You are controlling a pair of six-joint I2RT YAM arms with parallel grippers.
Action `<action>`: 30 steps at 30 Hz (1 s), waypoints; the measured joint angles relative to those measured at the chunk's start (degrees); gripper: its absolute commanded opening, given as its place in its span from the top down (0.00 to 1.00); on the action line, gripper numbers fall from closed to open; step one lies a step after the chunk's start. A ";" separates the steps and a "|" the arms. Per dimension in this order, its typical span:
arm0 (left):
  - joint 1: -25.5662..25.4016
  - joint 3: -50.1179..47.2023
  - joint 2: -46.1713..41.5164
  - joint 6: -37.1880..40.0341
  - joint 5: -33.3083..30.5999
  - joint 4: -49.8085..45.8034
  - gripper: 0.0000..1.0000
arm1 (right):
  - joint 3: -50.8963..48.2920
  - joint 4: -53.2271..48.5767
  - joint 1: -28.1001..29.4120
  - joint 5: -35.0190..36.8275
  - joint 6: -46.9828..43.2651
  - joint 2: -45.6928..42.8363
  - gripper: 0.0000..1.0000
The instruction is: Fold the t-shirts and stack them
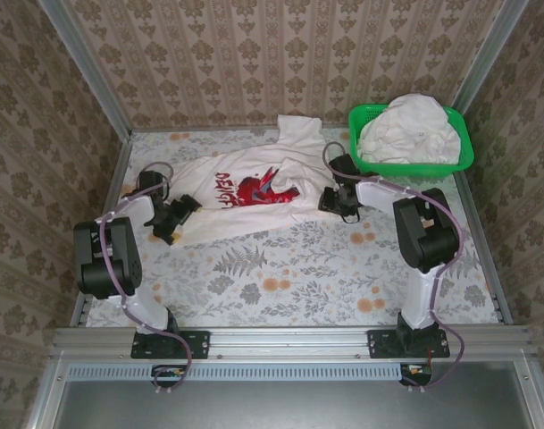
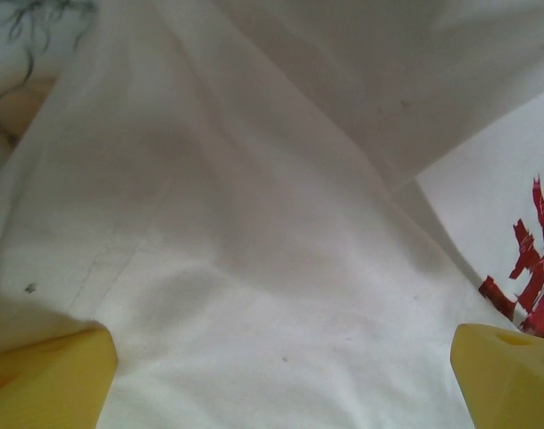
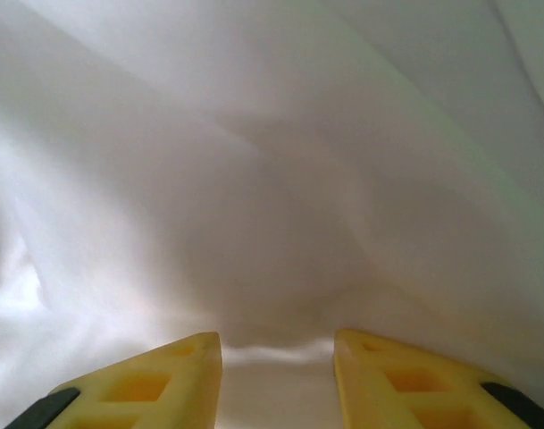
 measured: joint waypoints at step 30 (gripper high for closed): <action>-4.20 1.09 -8.37 2.56 -2.19 -6.16 0.01 | -4.35 -6.01 0.85 1.70 5.35 -11.43 0.51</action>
